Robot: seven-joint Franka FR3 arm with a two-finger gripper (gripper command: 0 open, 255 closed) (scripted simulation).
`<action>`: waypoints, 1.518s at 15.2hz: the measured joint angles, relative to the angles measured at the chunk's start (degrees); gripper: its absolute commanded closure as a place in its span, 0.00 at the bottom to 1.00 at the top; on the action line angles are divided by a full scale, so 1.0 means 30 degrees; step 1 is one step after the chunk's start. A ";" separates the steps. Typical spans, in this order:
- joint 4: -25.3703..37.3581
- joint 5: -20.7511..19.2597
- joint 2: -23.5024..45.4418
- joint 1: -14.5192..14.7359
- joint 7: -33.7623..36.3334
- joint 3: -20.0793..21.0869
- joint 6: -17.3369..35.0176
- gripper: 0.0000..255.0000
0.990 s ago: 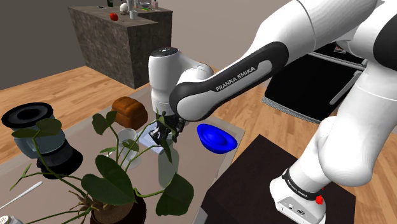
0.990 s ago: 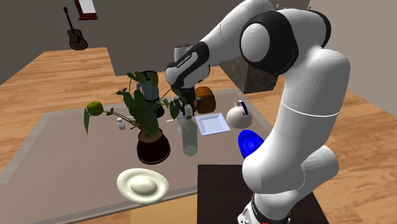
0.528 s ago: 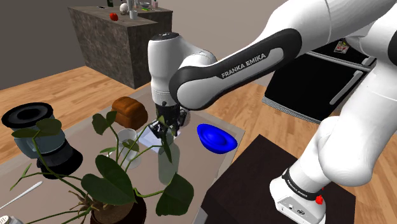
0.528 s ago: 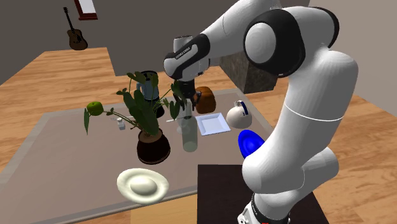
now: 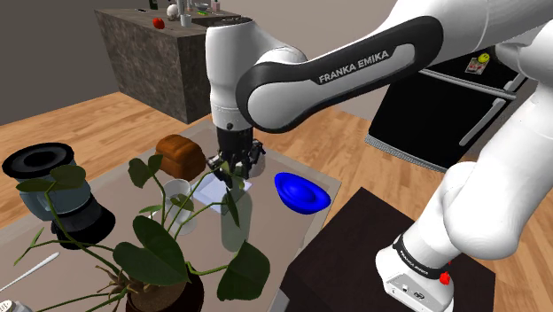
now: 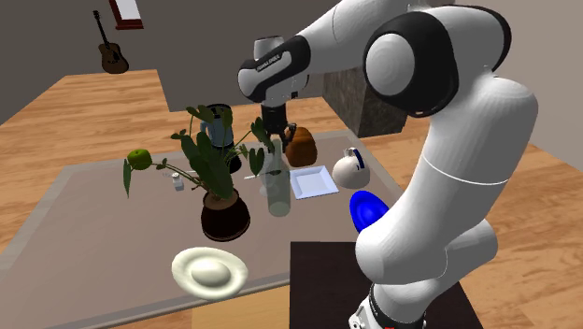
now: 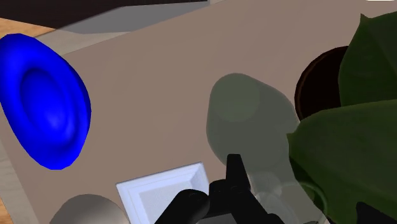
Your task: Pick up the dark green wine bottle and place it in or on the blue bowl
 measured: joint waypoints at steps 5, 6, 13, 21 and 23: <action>0.0914 0.0181 -0.0425 -0.0002 -0.0084 0.0008 -0.1307 1.00; 0.1110 0.0219 -0.0514 -0.0002 -0.0103 0.0008 -0.1587 1.00; 0.0278 0.0772 -0.2492 -0.0824 -0.2109 -0.0952 -0.2626 1.00; -0.0860 0.0880 -0.5152 -0.2241 -0.5797 -0.3137 -0.4109 1.00; -0.1035 0.0770 -0.5692 -0.2592 -0.6705 -0.3727 -0.4480 1.00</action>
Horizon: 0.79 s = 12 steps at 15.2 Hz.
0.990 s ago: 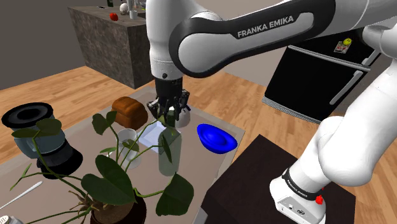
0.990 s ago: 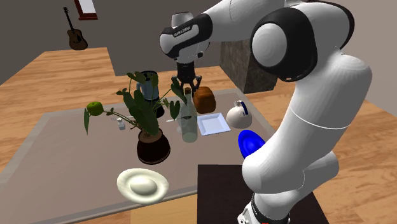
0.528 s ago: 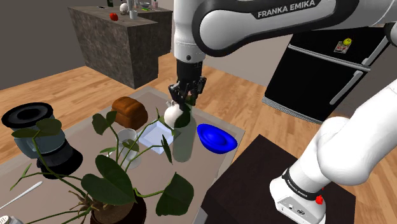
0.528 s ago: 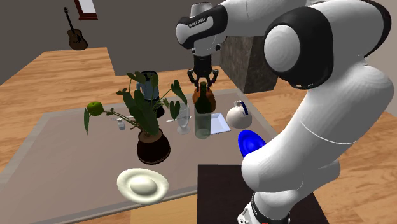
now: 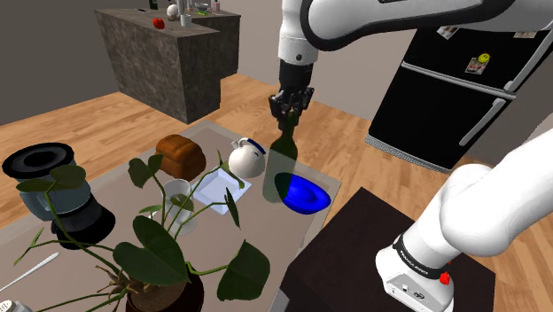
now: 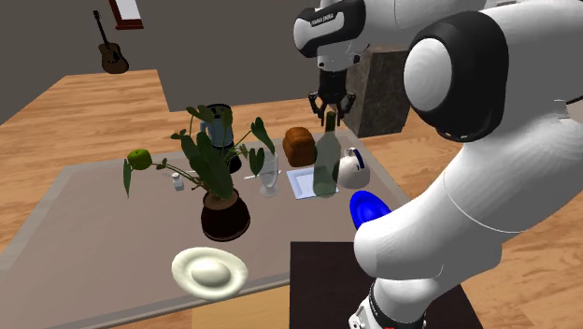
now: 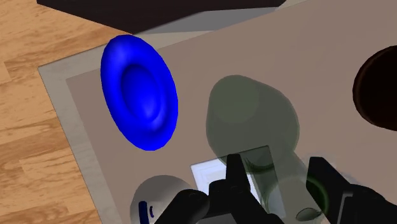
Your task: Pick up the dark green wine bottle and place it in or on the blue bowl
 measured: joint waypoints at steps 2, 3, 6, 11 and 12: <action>0.0261 -0.0161 -0.0260 -0.0332 -0.0802 -0.0536 -0.0519 1.00; 0.0375 -0.0247 -0.0436 -0.0513 -0.1241 -0.0835 -0.0810 1.00; 0.0549 -0.0571 -0.0929 -0.1089 -0.2679 -0.1803 -0.1470 1.00; 0.1351 -0.1153 -0.1029 -0.1967 -0.4843 -0.3252 -0.2324 1.00; 0.1476 -0.1309 -0.0977 -0.2198 -0.5405 -0.3637 -0.2374 1.00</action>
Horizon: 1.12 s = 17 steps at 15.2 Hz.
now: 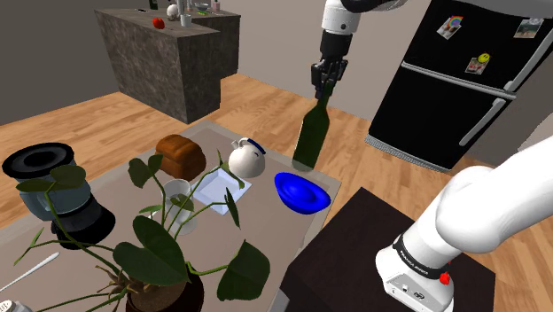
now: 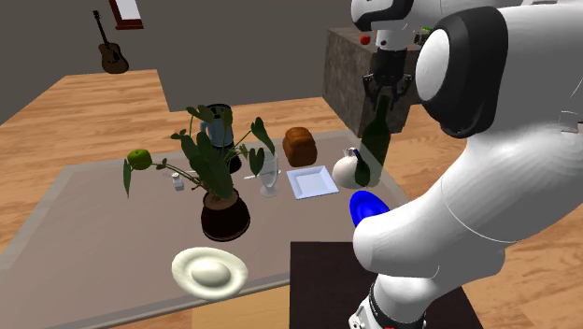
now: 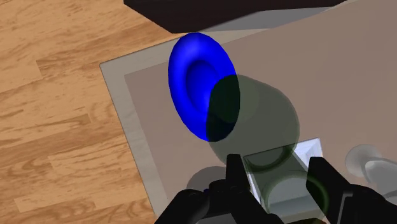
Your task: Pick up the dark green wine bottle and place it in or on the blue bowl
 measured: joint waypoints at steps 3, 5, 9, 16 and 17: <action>0.0994 -0.0300 0.0443 -0.0477 -0.1238 -0.0808 -0.0499 1.00; 0.1278 -0.0490 0.0439 -0.0792 -0.2031 -0.1327 -0.0748 1.00; 0.0624 -0.0571 0.0463 -0.0899 -0.2290 -0.1516 -0.0072 1.00; -0.1266 -0.0602 0.0460 -0.0909 -0.2202 -0.1543 0.1805 1.00; -0.1499 -0.0609 0.0467 -0.0916 -0.2204 -0.1557 0.2048 1.00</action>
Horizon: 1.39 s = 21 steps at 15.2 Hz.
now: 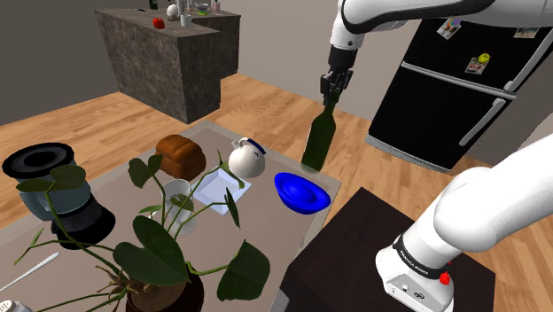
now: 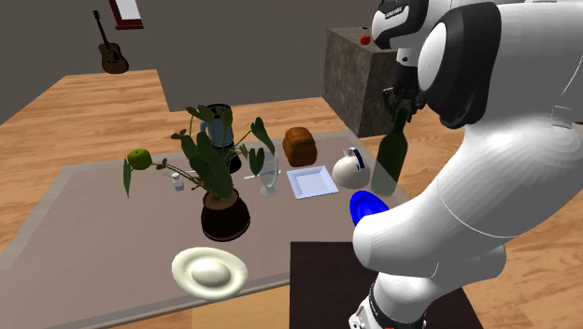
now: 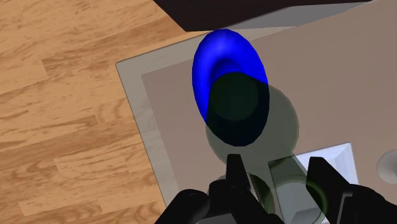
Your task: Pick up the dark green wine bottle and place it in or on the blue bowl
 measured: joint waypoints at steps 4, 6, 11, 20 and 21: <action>-0.0978 -0.0016 0.0060 0.0001 0.0071 -0.0005 0.1036 1.00; -0.1339 -0.0025 0.0191 -0.0009 0.0071 -0.0028 0.1526 1.00; -0.2372 -0.0042 0.0424 -0.0015 0.0123 -0.0053 0.2793 1.00; -0.3956 -0.0072 0.1291 -0.0039 0.0180 -0.0129 0.5243 1.00; -0.4071 -0.0072 0.1437 -0.0042 0.0179 -0.0140 0.5501 1.00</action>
